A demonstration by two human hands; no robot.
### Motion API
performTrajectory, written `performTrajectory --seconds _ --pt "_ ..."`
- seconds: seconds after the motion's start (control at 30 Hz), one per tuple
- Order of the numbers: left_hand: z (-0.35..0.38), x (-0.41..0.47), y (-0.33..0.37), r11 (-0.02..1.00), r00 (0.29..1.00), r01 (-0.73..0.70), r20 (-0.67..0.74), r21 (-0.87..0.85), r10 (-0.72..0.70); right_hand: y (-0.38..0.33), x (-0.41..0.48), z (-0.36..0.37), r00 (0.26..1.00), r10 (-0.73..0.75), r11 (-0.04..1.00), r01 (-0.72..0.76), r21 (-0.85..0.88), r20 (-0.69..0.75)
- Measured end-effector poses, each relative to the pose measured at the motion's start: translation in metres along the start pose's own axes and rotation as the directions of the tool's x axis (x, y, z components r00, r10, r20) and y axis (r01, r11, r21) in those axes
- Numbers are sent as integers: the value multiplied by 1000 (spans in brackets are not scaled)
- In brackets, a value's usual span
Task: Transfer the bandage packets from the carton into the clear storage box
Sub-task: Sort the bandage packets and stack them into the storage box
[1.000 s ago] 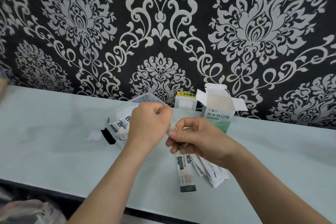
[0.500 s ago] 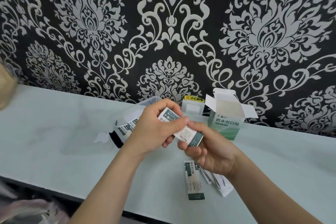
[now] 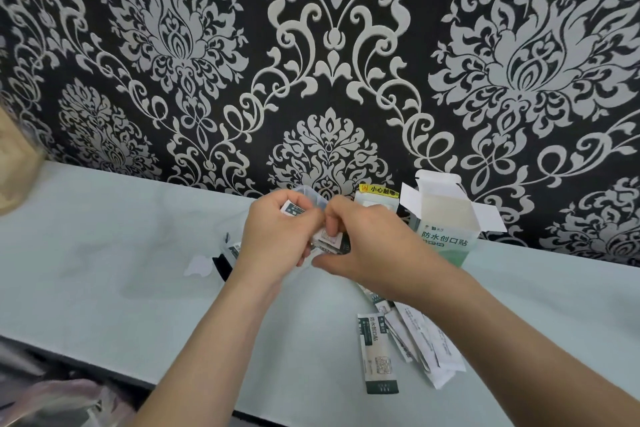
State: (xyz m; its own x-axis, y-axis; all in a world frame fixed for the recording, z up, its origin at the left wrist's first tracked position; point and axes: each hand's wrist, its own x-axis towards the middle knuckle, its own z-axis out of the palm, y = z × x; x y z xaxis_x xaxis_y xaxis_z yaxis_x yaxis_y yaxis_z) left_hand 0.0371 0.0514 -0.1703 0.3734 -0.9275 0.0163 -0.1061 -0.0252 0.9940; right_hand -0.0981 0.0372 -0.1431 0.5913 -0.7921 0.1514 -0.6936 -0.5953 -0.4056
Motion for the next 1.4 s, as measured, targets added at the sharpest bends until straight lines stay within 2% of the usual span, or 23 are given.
performTrajectory --seconds 0.13,0.2,0.3,0.4,0.5,0.67,0.8,0.87,0.93,1.07,1.23,1.4 --pt "-4 8 3 998 1000 25 12 56 -25 3 13 1 999 -33 999 33 -3 -7" --pt "-9 14 5 989 999 14 27 145 -18 5 19 3 1000 -1 989 2 149 -2" --pt "-18 26 10 948 1000 -26 25 317 20 11 29 5 995 54 874 -90 477 89" --pt "-21 35 11 904 997 -74 -1 422 82 13 36 9 995 32 856 -75 511 92" --pt "-24 43 6 884 992 -85 -40 459 117 8 43 10 999 14 910 -32 414 46" --pt "-28 53 -5 893 995 -61 -49 446 93 2 57 12 999 -25 968 14 249 40" --pt "-39 56 -8 891 994 -82 -24 446 103 12 70 6 999 51 989 -52 138 10" --pt "-49 54 -10 814 985 -136 -11 565 172 23 77 3 993 113 989 -110 103 -22" --pt "-58 50 -17 690 972 -217 88 690 218 29 83 3 989 149 987 -147 70 -24" --pt "-60 49 -42 443 931 -364 330 819 154 17 94 13 989 146 984 -141 -105 40" --pt "-58 55 -46 331 866 -492 492 805 89 -7 102 35 989 105 856 -36 -515 105" --pt "-54 60 -50 237 850 -502 525 832 -39 -15 108 52 966 138 747 43 -663 218"
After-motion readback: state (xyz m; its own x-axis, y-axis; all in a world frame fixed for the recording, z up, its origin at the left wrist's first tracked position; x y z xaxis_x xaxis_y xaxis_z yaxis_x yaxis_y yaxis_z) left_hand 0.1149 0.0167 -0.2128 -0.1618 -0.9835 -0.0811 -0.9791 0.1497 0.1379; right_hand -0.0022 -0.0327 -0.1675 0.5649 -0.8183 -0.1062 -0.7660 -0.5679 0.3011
